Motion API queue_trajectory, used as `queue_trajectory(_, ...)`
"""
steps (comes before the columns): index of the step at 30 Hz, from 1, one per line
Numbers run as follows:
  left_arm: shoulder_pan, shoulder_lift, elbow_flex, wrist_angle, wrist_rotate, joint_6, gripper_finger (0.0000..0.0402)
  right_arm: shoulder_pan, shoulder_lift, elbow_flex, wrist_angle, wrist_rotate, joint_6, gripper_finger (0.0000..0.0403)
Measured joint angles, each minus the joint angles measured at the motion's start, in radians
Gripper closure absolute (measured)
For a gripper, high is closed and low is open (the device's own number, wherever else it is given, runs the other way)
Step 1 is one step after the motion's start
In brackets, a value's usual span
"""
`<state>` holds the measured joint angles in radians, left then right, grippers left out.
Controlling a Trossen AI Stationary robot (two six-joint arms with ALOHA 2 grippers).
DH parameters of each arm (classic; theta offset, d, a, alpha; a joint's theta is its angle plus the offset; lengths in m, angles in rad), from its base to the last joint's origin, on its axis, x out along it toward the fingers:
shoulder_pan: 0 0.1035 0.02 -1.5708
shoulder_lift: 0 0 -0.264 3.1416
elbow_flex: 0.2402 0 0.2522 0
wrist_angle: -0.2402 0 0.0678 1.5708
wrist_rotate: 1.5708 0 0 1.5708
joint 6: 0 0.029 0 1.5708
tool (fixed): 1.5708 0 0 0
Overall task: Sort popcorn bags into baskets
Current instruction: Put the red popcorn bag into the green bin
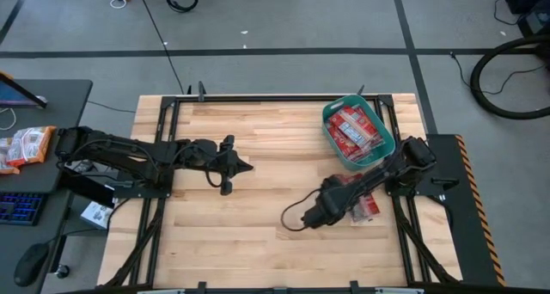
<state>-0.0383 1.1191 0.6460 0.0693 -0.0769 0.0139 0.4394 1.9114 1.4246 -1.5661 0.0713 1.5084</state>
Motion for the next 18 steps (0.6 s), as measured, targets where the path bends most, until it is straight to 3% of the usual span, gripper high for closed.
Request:
queue_trajectory(8,0.000,0.000,0.000,0.002,0.000,0.000,0.0392,-0.069,0.000,0.176,-0.004,0.292,-0.146,0.0370)
queue_trajectory(18,0.000,0.000,0.000,-0.002,0.000,0.003,0.0392,-0.289,-0.004,0.196,-0.005,0.440,-0.504,0.0374)
